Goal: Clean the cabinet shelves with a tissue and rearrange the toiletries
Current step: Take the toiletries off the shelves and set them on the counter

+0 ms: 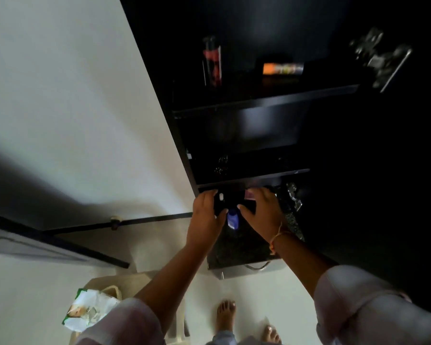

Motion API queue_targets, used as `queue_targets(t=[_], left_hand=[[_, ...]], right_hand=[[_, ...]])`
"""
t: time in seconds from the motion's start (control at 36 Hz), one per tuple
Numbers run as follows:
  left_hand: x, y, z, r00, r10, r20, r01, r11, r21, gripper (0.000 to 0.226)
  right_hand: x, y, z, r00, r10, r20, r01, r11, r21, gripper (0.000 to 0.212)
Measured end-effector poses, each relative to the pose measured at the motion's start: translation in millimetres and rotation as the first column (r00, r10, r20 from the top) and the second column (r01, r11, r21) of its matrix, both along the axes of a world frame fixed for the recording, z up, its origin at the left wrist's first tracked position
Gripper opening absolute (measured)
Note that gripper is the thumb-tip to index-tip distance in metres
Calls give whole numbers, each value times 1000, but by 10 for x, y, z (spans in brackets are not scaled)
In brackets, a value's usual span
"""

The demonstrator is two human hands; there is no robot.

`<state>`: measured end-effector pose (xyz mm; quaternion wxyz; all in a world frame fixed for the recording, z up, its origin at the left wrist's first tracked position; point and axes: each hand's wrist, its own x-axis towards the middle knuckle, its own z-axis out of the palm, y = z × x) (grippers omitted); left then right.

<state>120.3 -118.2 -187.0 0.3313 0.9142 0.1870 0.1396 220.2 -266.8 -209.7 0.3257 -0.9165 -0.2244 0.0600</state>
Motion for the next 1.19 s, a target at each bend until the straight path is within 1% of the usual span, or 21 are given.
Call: queue_targets(t=[0.14,0.17,0.25,0.33,0.42,0.47,0.53,0.61,0.69,0.75,0.83,0.92,0.97,1.11,1.19], left_hand=[[225,-95,573,972,-3,235,-1,1000,20,46],[272,-111,702,959,-10,282,2,1000,30,45],[410,-135,1098,899,-35,437,2,997,76,42],[523,-152,1507,826,-44,562,-13,995,97,41],[657,-139,1864,768,-45,638,-38,992,116,41],[717,-137,2066,744,-38,667,-63,990,126,43],[800,-112,2188,741,-19,671,-96,986,134,46],[910,-53,2294,758,20,651,-126,985,117,57],[1028,3,2394,781,57,622,-150,984,98,72],[1096,37,2447,799,99,594,-167,984,62,77],[1182,83,2497,825,147,546,-173,985,-3,79],[1248,136,2534,840,171,515,-163,985,-61,75],[1280,167,2553,844,187,502,-164,982,-90,68],[1332,240,2513,868,193,457,-122,976,-181,48],[1360,271,2462,876,184,445,-101,974,-204,41]], right_hand=[[96,-2,664,983,-56,177,33,991,129,47],[125,1,810,970,-69,233,32,987,158,45],[235,23,1253,909,-129,396,24,965,260,40],[350,40,1675,818,-188,543,8,949,316,39],[499,56,2076,759,-226,610,-18,930,367,39],[583,57,2304,725,-236,647,-30,928,372,39],[685,71,2455,712,-231,663,-7,942,336,39],[813,98,2594,730,-215,649,68,967,244,42],[929,119,2718,782,-140,607,86,989,117,46],[1004,122,2772,813,-90,575,88,996,32,45],[1092,127,2815,845,-54,532,94,994,-47,39],[1149,139,2835,866,-30,499,107,986,-126,38],[1190,140,2835,870,-27,492,118,981,-154,37],[1280,134,2812,870,-21,493,127,975,-182,21],[1287,128,2799,867,-19,498,121,977,-173,19]])
